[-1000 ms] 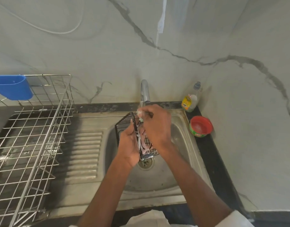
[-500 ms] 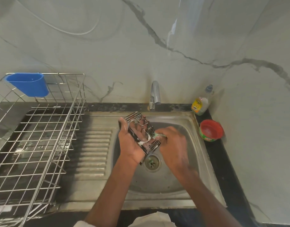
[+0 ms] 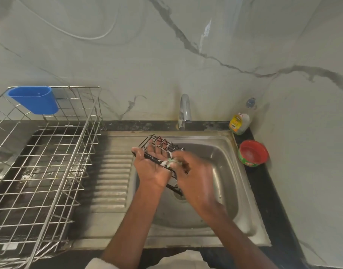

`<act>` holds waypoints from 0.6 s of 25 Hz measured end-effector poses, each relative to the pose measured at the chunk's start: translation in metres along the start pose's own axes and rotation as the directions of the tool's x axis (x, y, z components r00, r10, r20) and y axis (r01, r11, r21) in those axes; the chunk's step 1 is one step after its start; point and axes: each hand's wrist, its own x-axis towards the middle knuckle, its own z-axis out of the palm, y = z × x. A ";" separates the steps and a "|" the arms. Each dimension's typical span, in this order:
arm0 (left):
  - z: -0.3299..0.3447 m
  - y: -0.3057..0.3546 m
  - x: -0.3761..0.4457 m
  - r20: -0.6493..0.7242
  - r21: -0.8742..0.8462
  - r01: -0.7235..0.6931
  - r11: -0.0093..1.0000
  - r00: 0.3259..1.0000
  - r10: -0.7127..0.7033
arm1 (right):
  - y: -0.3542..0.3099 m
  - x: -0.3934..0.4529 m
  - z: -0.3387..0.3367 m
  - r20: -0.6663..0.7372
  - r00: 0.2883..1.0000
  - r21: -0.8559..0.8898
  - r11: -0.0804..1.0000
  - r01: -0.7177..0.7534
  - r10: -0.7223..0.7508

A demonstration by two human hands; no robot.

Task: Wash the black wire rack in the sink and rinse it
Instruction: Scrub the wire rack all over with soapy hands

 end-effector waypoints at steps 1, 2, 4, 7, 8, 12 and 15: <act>0.000 0.000 0.001 -0.011 -0.023 -0.001 1.000 1.000 0.000 | 0.000 -0.003 0.003 0.061 0.997 0.010 0.999 0.051 -0.052; -0.004 0.001 0.002 -0.002 -0.033 -0.005 0.999 1.000 0.005 | 0.004 -0.007 0.004 0.106 0.989 0.000 0.994 0.107 -0.107; -0.010 0.003 0.003 0.069 -0.062 0.017 0.998 0.998 -0.013 | 0.015 -0.010 0.001 0.133 0.980 -0.026 0.988 0.154 -0.150; -0.018 0.008 0.004 0.126 -0.146 0.077 0.986 0.990 -0.058 | 0.024 -0.017 -0.005 0.044 0.998 -0.005 0.999 -0.043 0.043; -0.021 0.009 0.007 0.094 -0.172 0.075 0.982 0.994 -0.060 | 0.022 -0.017 -0.003 0.031 0.993 0.018 0.993 -0.114 0.114; -0.022 0.009 0.011 -0.076 -0.264 0.062 0.963 0.993 -0.085 | 0.019 -0.019 0.010 0.082 0.981 0.070 0.981 -0.182 0.177; -0.021 0.010 0.010 -0.145 -0.308 0.023 0.951 0.987 -0.071 | 0.042 -0.022 0.008 -0.002 0.936 0.105 0.931 -0.349 0.351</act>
